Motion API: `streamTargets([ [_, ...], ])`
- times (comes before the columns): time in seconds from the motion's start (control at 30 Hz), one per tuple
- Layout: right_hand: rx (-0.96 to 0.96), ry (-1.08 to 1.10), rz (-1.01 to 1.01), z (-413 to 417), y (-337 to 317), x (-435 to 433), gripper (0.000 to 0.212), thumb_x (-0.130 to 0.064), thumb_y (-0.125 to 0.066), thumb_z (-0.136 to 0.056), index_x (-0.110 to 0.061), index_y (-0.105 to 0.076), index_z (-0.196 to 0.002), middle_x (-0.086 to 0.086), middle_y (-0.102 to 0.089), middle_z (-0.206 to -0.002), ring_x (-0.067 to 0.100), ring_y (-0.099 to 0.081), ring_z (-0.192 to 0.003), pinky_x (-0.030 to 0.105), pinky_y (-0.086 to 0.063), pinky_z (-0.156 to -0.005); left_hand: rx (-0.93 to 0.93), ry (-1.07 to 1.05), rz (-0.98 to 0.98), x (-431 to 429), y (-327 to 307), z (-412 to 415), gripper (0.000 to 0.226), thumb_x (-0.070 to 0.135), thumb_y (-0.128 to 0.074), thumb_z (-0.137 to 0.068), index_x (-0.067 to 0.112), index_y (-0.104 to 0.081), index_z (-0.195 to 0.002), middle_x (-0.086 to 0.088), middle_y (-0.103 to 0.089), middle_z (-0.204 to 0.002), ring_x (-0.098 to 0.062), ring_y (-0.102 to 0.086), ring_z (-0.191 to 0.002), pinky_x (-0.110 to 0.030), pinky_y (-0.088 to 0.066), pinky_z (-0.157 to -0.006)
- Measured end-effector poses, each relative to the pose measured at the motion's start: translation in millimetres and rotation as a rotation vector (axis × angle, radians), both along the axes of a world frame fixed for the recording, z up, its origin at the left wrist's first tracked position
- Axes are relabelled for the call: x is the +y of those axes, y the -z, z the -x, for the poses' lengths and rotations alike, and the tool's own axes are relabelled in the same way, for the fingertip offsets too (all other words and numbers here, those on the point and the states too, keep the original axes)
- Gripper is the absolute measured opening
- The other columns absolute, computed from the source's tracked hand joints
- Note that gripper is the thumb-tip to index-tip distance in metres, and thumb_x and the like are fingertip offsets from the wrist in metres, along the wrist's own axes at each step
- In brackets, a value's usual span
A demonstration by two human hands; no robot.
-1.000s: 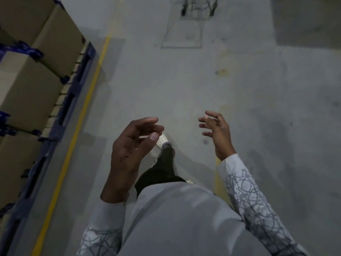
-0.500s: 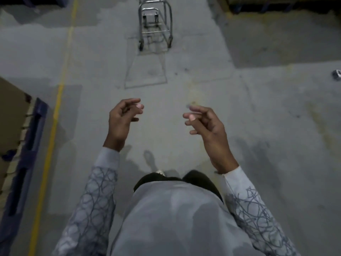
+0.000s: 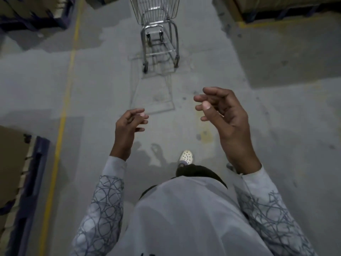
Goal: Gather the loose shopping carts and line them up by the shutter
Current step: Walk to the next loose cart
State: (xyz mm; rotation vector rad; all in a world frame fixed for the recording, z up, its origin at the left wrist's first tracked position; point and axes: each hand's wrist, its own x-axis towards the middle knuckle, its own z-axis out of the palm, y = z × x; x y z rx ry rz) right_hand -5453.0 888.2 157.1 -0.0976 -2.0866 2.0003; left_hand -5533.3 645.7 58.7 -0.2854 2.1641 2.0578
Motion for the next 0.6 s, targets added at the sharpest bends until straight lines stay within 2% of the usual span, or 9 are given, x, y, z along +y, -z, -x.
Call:
streamTargets([
  [0.1,-0.004,-0.034,-0.002,92.5,-5.5,16.5,0.029,-0.020,-0.063,-0.099,-0.011,-0.059,-0.126,0.003,-0.073,-0.118,0.026,-0.067,-0.110,0.059,-0.051,-0.090,0.043,-0.035,-0.009,9.8,-15.3,63.2,0.025,0.015,-0.062,-0.096,0.006,-0.066,-0.119,-0.010,-0.075,-0.100,-0.024,-0.069,-0.092,-0.044,-0.052,-0.081],
  [0.27,-0.001,-0.114,-0.004,229.4,-19.3,35.5,0.027,-0.018,-0.063,-0.100,-0.011,-0.058,-0.126,0.005,-0.072,-0.120,0.027,-0.066,-0.112,0.050,-0.053,-0.089,0.099,-0.062,0.014,22.1,-46.4,159.0,0.045,0.037,-0.069,-0.085,0.009,-0.066,-0.120,-0.014,-0.073,-0.106,-0.033,-0.069,-0.100,-0.046,-0.054,-0.084],
  [0.37,-0.007,-0.121,0.004,309.9,-9.1,44.1,0.027,-0.019,-0.063,-0.100,-0.013,-0.059,-0.126,0.004,-0.071,-0.122,0.029,-0.066,-0.113,0.045,-0.055,-0.085,0.122,-0.068,0.021,26.7,-49.0,226.2,0.030,0.023,-0.065,-0.095,0.008,-0.065,-0.122,-0.012,-0.073,-0.108,-0.034,-0.068,-0.102,-0.049,-0.055,-0.086],
  [0.43,-0.049,-0.122,0.027,367.3,12.4,46.4,0.026,-0.021,-0.063,-0.099,-0.017,-0.060,-0.125,0.002,-0.071,-0.124,0.029,-0.065,-0.112,0.039,-0.056,-0.082,0.138,-0.045,0.023,30.9,-49.6,273.8,0.028,0.016,-0.061,-0.098,0.007,-0.063,-0.124,-0.009,-0.073,-0.109,-0.033,-0.068,-0.104,-0.050,-0.055,-0.088],
  [0.5,-0.128,-0.111,0.034,426.1,46.7,46.1,0.027,-0.024,-0.063,-0.097,-0.024,-0.061,-0.124,-0.002,-0.070,-0.126,0.027,-0.065,-0.113,0.034,-0.056,-0.080,0.172,-0.006,0.023,35.3,-54.5,324.9,0.033,0.019,-0.059,-0.098,0.007,-0.061,-0.128,-0.007,-0.072,-0.114,-0.030,-0.067,-0.109,-0.054,-0.053,-0.092],
  [0.6,-0.317,-0.095,0.021,507.7,106.8,40.8,0.031,-0.028,-0.066,-0.097,-0.028,-0.062,-0.127,-0.009,-0.066,-0.131,0.013,-0.063,-0.116,0.032,-0.053,-0.082,0.276,0.077,-0.003,37.2,-75.2,405.1,0.042,0.022,-0.057,-0.101,0.007,-0.052,-0.139,-0.005,-0.064,-0.133,-0.025,-0.058,-0.125,-0.057,-0.046,-0.104],
])
